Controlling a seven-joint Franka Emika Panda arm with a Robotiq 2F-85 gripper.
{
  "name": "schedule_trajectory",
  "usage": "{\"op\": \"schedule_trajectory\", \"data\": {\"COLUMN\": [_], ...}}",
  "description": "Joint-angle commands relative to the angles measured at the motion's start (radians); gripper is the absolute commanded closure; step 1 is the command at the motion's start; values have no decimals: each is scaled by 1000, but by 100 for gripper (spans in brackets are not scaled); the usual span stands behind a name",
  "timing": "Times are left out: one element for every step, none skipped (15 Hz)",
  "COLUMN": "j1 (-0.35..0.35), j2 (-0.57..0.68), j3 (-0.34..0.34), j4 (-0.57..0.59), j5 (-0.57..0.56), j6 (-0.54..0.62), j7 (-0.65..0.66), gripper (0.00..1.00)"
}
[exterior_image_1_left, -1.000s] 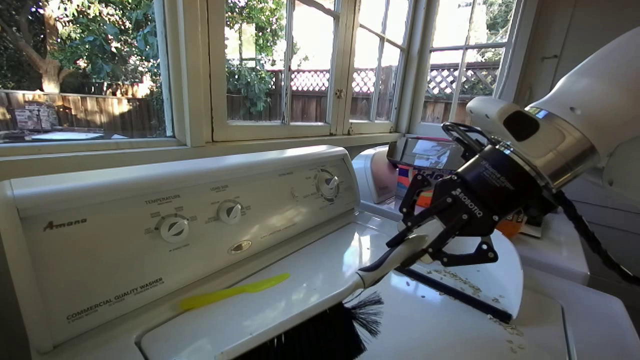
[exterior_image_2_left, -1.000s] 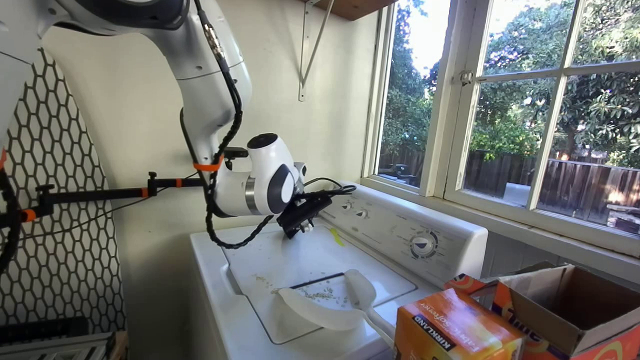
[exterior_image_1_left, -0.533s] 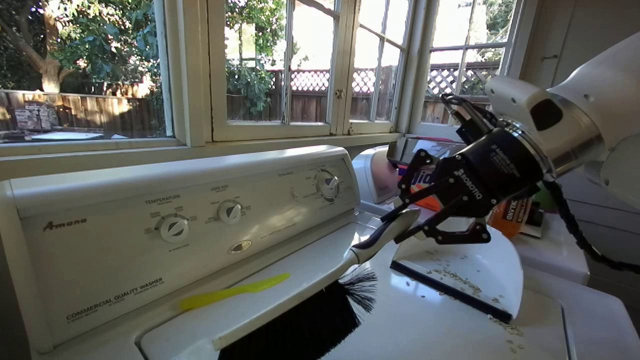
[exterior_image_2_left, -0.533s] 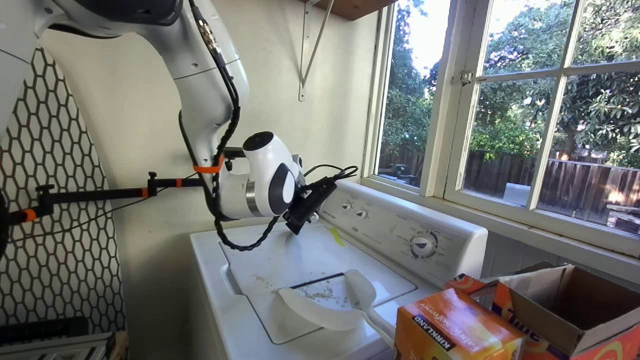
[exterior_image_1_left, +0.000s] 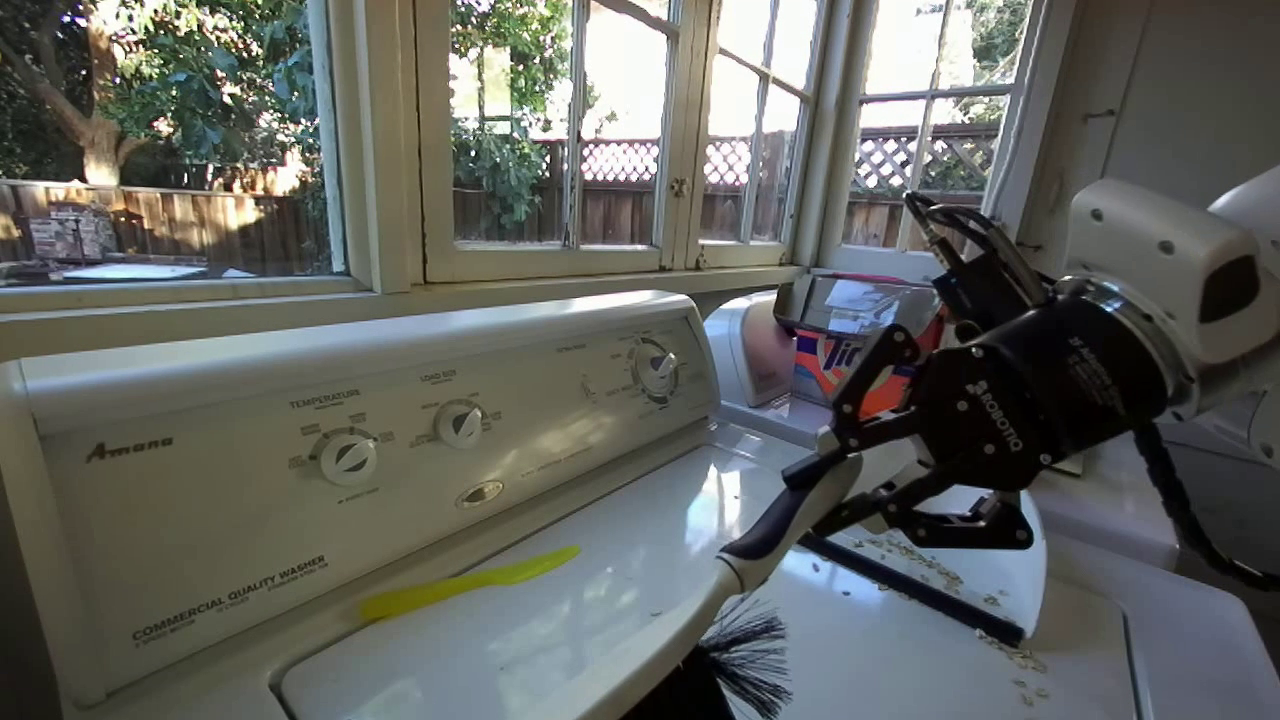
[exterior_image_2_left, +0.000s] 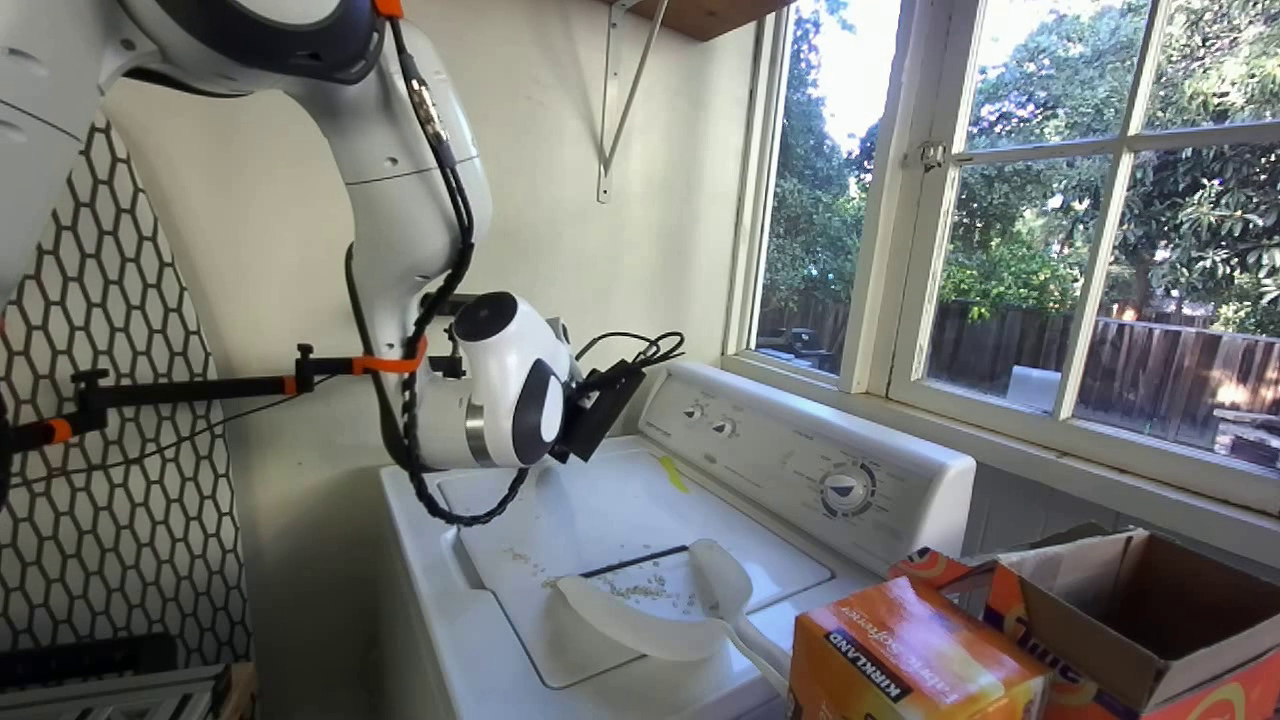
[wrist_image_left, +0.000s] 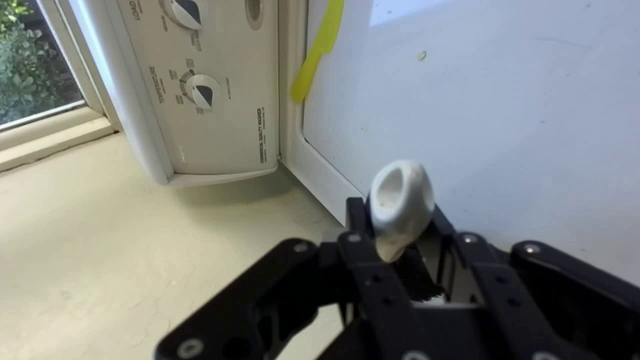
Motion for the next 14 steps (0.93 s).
{"op": "schedule_trajectory", "data": {"j1": [4, -70, -83, -104, -123, -136, -149, -160, -170, -178, -185, -191, -197, -202], "j2": [11, 12, 14, 17, 18, 19, 21, 21, 22, 23, 23, 22, 21, 18], "j3": [-5, 76, 90, 114, 136, 152, 166, 178, 187, 195, 200, 204, 207, 209], "j4": [-38, -49, -56, -62, -66, -70, -73, -76, -77, -78, -79, -81, -83, -86], "j5": [-20, -3, -16, -27, -37, -45, -53, -63, -73, -83, -93, -105, -117, -130], "j6": [128, 142, 156, 166, 162, 161, 158, 153, 150, 148, 147, 140, 131, 124], "j7": [-62, -111, -125, -138, -152, -164, -174, -183, -188, -193, -198, -206, -212, -215], "gripper": [93, 93, 93, 93, 93, 93, 93, 93, 93, 93, 93, 93, 93, 93]}}
